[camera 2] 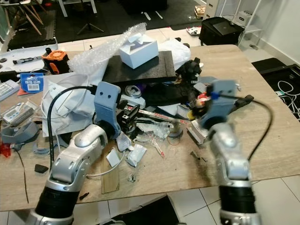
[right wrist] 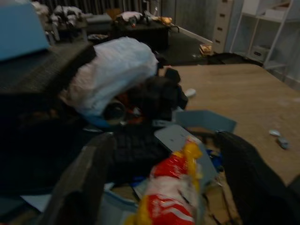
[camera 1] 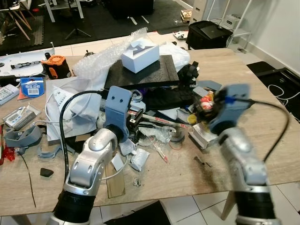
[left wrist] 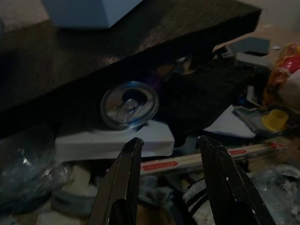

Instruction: Picking trash to rubbish bin

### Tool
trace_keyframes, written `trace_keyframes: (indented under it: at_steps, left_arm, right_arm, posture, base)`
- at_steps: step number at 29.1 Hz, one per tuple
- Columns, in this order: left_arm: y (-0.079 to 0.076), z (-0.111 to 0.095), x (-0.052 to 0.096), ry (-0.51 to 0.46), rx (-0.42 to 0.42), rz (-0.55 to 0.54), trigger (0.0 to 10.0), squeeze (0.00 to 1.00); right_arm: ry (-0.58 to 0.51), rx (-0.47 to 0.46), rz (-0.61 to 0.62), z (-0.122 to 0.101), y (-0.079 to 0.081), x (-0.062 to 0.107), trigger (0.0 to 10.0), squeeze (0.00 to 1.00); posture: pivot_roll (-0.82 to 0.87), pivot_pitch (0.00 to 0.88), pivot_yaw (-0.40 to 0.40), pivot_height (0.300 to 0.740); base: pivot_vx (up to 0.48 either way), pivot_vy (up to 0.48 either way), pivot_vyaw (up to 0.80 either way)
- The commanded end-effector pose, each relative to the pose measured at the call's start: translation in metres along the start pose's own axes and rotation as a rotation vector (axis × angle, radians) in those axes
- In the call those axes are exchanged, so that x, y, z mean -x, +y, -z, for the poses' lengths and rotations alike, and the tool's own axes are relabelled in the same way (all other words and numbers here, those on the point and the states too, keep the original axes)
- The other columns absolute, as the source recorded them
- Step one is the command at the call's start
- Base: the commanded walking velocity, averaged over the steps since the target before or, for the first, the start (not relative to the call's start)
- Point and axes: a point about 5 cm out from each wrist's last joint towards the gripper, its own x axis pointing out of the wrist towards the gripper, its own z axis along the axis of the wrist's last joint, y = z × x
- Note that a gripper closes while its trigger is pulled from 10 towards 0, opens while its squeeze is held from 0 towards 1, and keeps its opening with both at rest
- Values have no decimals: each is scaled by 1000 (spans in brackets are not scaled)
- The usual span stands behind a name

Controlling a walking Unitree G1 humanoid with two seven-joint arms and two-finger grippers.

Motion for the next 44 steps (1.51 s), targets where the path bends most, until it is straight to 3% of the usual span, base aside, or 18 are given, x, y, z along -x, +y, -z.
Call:
trace_keyframes:
  at_steps: [1,5,6,9,10,11,13,20,32,33,34,40,44]
  left_arm:
    - [-1,-4,-2,-15,-16,32,10000,0]
    - [-2,-9,-5,-35,-32,67,10000,0]
    - [-12,-18,-8,-83,-40,189,10000,0]
    - [-22,-24,-10,-110,-38,286,10000,0]
    - [-26,-26,-12,-116,-32,314,10000,0]
    - [-35,-27,-16,-119,-21,373,10000,0]
    - [-35,-27,-16,-119,-21,373,10000,0]
    - [-59,-30,-18,-128,-12,540,10000,0]
    - [-62,-27,-12,-109,-40,597,10000,0]
    - [-62,-27,-13,-109,-41,595,10000,0]
    - [-62,-27,-13,-109,-43,594,10000,0]
    - [-60,-27,-15,-112,-51,583,10000,0]
    - [-52,-27,-18,-105,-50,505,10000,0]
  right_arm:
    - [14,9,-18,5,0,-2,10000,1000]
    - [11,22,-30,3,-1,-7,10000,1000]
    - [55,32,-40,8,-2,-17,10000,1000]
    - [111,25,-48,15,-2,-25,10000,1000]
    - [129,23,-46,18,-3,-28,10000,737]
    - [169,20,-39,23,-4,-36,10000,0]
    - [169,20,-39,23,-4,-36,10000,0]
    - [286,88,42,43,-10,-49,10000,0]
    - [409,99,36,61,-5,-49,10000,0]
    - [408,93,41,61,-5,-49,4510,0]
    - [402,82,42,61,-5,-50,0,0]
    - [361,67,48,52,-3,-55,0,0]
    - [284,21,54,35,5,-59,0,0]
  posture:
    - [43,164,50,740]
    - [45,170,60,740]
    - [48,170,63,740]
    - [45,170,64,740]
    - [45,170,64,740]
    - [44,171,62,740]
    - [44,171,62,740]
    - [44,173,64,740]
    - [52,171,55,740]
    - [52,171,55,740]
    - [52,171,55,740]
    - [49,160,57,740]
    - [50,157,54,740]
  base:
    - [0,0,0]
    - [0,0,0]
    - [0,0,0]
    - [0,0,0]
    - [0,0,0]
    - [0,0,0]
    - [0,0,0]
    - [0,0,0]
    - [0,0,0]
    - [0,0,0]
    - [0,0,0]
    - [0,0,0]
    - [0,0,0]
